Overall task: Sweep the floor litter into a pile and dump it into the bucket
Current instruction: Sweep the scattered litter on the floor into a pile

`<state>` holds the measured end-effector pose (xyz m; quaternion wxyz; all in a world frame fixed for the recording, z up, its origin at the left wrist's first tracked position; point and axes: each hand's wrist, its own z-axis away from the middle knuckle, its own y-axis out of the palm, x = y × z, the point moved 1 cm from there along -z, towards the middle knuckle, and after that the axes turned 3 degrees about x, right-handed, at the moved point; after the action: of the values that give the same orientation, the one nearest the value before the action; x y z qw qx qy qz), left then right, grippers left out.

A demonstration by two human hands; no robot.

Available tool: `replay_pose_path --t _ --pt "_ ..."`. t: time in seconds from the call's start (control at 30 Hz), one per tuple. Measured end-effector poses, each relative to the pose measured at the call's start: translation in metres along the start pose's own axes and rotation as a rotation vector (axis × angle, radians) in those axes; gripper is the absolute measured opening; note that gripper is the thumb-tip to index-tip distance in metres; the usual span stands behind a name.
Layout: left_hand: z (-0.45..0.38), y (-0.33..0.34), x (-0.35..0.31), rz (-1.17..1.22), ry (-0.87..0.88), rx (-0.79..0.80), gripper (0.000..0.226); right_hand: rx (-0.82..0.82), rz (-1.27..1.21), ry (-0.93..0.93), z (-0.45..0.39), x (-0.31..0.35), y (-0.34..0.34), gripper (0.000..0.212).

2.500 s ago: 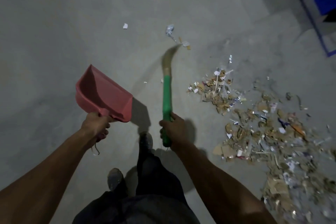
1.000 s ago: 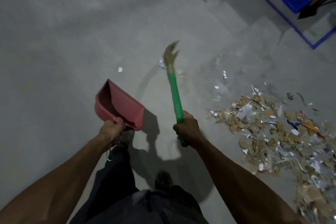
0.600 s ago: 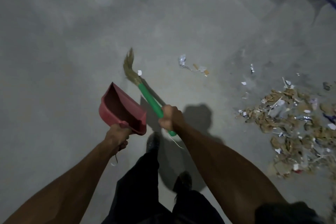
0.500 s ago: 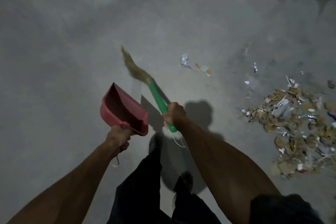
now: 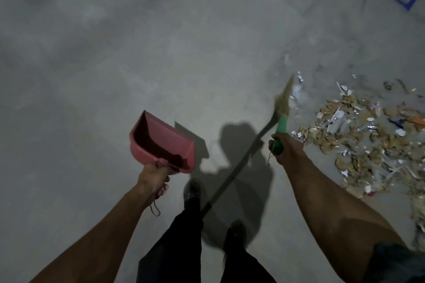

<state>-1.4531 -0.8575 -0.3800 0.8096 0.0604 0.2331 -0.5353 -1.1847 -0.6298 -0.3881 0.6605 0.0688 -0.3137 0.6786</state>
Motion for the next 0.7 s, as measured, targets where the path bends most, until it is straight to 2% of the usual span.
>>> replay_pose_path --t 0.07,0.13,0.17,0.23,0.33,0.43,0.57,0.7 --pt "0.002 0.005 -0.011 -0.02 0.01 0.009 0.014 0.004 0.026 -0.069 0.019 -0.008 -0.006 0.018" --pt "0.005 0.011 -0.021 -0.03 0.026 0.022 0.015 -0.005 0.118 -0.12 0.032 -0.032 -0.009 0.041" --pt "0.007 0.014 -0.027 -0.043 0.035 0.033 0.015 -0.002 0.164 -0.138 0.041 -0.043 -0.01 0.045" --pt "0.012 0.02 -0.04 -0.08 0.054 0.056 0.015 0.063 0.237 -0.156 0.081 -0.054 -0.011 0.03" --pt "0.02 0.029 -0.059 -0.131 0.082 0.064 0.012 0.206 0.387 -0.154 0.124 -0.061 -0.021 0.03" --pt "0.028 0.042 -0.075 -0.189 0.107 0.085 0.011 0.283 0.494 -0.146 0.125 -0.07 -0.032 0.022" --pt "0.035 0.057 -0.088 -0.25 0.14 0.103 0.011 0.232 0.491 -0.066 0.105 -0.083 -0.045 0.017" --pt "0.039 0.073 -0.095 -0.282 0.154 0.148 0.008 0.046 0.238 0.072 0.065 -0.081 -0.078 0.01"
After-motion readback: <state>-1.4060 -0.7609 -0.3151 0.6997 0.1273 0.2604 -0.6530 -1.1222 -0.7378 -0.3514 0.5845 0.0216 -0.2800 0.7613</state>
